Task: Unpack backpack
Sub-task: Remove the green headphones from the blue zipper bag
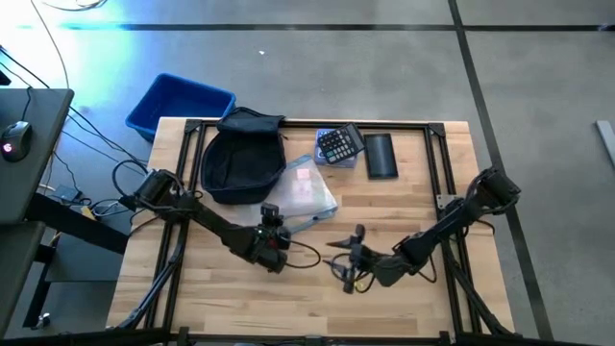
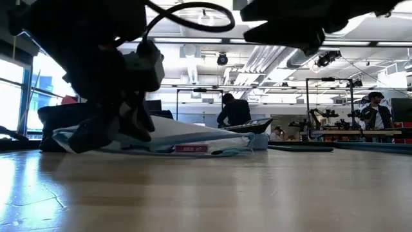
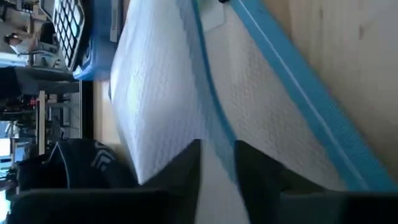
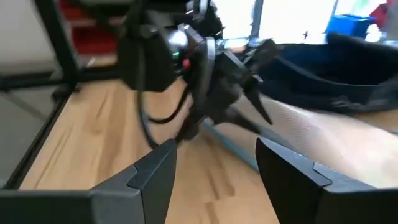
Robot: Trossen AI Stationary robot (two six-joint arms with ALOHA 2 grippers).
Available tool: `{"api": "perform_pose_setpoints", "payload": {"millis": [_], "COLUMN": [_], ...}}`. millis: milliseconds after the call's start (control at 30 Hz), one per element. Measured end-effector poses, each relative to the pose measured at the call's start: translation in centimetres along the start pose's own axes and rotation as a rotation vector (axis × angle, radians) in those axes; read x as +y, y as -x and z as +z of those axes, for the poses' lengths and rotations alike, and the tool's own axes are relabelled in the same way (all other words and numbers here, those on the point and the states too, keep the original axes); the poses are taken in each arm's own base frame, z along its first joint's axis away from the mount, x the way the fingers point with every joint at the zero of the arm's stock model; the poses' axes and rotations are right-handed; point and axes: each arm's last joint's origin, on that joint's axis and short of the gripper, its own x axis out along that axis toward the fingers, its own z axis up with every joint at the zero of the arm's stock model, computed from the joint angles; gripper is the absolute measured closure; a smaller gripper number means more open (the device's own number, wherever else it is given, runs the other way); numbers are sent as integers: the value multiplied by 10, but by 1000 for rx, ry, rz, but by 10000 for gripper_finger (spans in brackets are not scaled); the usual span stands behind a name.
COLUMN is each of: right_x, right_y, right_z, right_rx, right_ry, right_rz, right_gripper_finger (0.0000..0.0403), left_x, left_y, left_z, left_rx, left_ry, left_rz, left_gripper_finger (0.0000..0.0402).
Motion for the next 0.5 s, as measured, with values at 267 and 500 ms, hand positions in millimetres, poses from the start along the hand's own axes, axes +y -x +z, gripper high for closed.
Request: {"api": "perform_pose_setpoints", "payload": {"millis": [267, 500], "right_x": [-2, -3], "right_y": [-2, -1], "right_z": [-6, -7], "right_rx": [134, 143], "right_ry": [39, 40], "right_rz": [-49, -53], "right_gripper_finger": [199, 199], "left_x": [-1, -2], "left_y": [28, 48], "left_z": [19, 36], "left_rx": [-83, -140], "left_ry": [11, 73], "left_rz": [91, 5], "left_gripper_finger": [400, 398]}}
